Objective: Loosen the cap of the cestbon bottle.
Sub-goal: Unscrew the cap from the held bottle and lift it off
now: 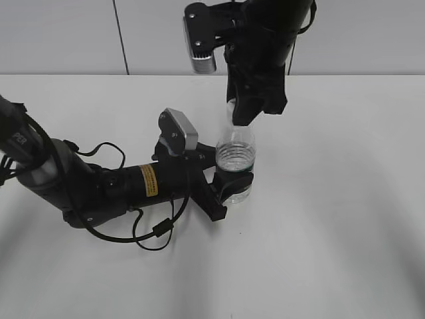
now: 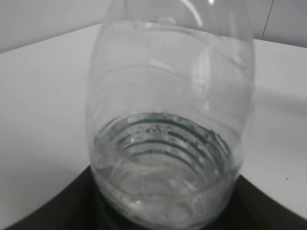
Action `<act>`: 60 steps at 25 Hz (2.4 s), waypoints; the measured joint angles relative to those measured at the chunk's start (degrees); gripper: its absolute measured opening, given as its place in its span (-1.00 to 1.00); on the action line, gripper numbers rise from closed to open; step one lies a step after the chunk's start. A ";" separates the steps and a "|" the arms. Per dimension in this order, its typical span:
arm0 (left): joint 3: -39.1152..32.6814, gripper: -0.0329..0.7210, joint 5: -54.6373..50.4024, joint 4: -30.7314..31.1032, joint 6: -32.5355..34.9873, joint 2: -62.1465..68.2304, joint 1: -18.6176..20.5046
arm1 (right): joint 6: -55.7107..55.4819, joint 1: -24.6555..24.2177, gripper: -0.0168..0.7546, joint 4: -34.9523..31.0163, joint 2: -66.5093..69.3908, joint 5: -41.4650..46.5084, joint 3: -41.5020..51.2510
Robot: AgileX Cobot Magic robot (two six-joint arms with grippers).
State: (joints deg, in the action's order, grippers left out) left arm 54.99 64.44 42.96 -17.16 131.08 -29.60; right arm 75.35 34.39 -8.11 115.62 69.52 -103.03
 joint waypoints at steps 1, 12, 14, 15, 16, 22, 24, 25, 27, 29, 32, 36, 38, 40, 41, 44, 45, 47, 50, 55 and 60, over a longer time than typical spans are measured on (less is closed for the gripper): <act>0.00 0.15 0.00 0.05 0.00 0.00 0.00 | 2.77 0.00 -0.16 0.00 0.00 0.02 0.00; 0.00 0.15 0.10 0.22 0.11 0.00 0.06 | 23.88 0.00 -0.16 -1.63 0.07 0.06 0.00; 0.00 0.15 0.10 0.27 0.11 0.00 0.06 | 24.45 0.00 -0.16 -1.63 0.07 0.06 0.00; 0.00 0.15 0.10 0.27 0.11 0.00 0.06 | 24.64 0.00 -0.16 -1.63 0.07 0.06 0.00; 0.00 0.15 0.10 0.27 0.11 0.00 0.06 | 24.94 0.00 -0.16 -1.63 0.07 0.06 0.00; 0.00 0.15 0.21 0.38 0.11 0.00 0.06 | 27.09 0.00 -0.16 -1.63 -0.21 0.13 0.00; 0.00 0.15 0.28 0.42 0.17 0.00 0.06 | 28.05 0.00 -0.16 -1.63 -0.27 0.19 0.00; 0.00 0.15 0.28 0.42 0.17 0.00 0.06 | 28.91 0.00 -0.16 -1.63 -0.27 0.19 0.00; 0.00 0.15 0.28 0.54 0.17 0.00 0.06 | 31.27 0.00 -0.16 -1.64 -0.33 0.19 0.00; 0.00 0.15 0.32 0.67 0.11 0.00 0.06 | 33.02 0.00 -0.16 -1.76 -0.33 0.19 0.00; 0.00 0.15 0.39 0.92 0.04 0.00 0.06 | 36.75 0.00 -0.16 -2.04 -0.33 0.19 0.00; 0.00 0.15 0.51 1.20 -0.09 0.00 0.06 | 41.93 0.00 -0.16 -2.99 -0.38 0.01 0.00; 0.00 0.15 0.63 1.36 -0.14 0.00 0.06 | 43.14 0.00 -0.16 -3.70 -0.38 0.06 0.00; 0.00 0.15 0.72 1.62 -0.14 0.00 0.06 | 43.53 0.00 -0.16 -4.15 -0.38 0.19 0.00; 0.00 0.15 0.77 1.66 -0.14 0.00 0.06 | 43.70 0.00 -0.16 -4.30 -0.38 0.32 0.00; 0.00 0.15 0.77 1.80 -0.14 0.00 0.06 | 44.55 0.00 -0.16 -4.19 -0.44 0.36 0.00; 0.00 0.15 0.77 1.80 -0.21 0.00 0.06 | 44.87 0.00 -0.16 -3.94 -0.49 0.36 0.00; 0.00 0.15 0.77 1.87 -0.21 0.00 0.06 | 44.99 0.00 -0.17 -3.03 -0.55 0.36 0.00; 0.00 0.15 0.77 2.00 -0.32 0.00 0.06 | 44.99 0.00 -0.17 -1.42 -0.66 0.38 0.00; 0.00 0.15 0.66 2.39 -0.38 0.00 0.06 | 44.99 0.00 -0.18 0.06 -1.84 0.49 0.00; 0.00 0.14 0.71 2.95 -0.24 0.00 0.06 | 44.75 0.00 -0.18 0.29 -3.44 0.44 0.00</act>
State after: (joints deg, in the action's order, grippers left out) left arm 54.99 65.15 45.91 -17.40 131.08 -29.55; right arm 120.10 34.39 -7.82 112.18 69.95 -103.03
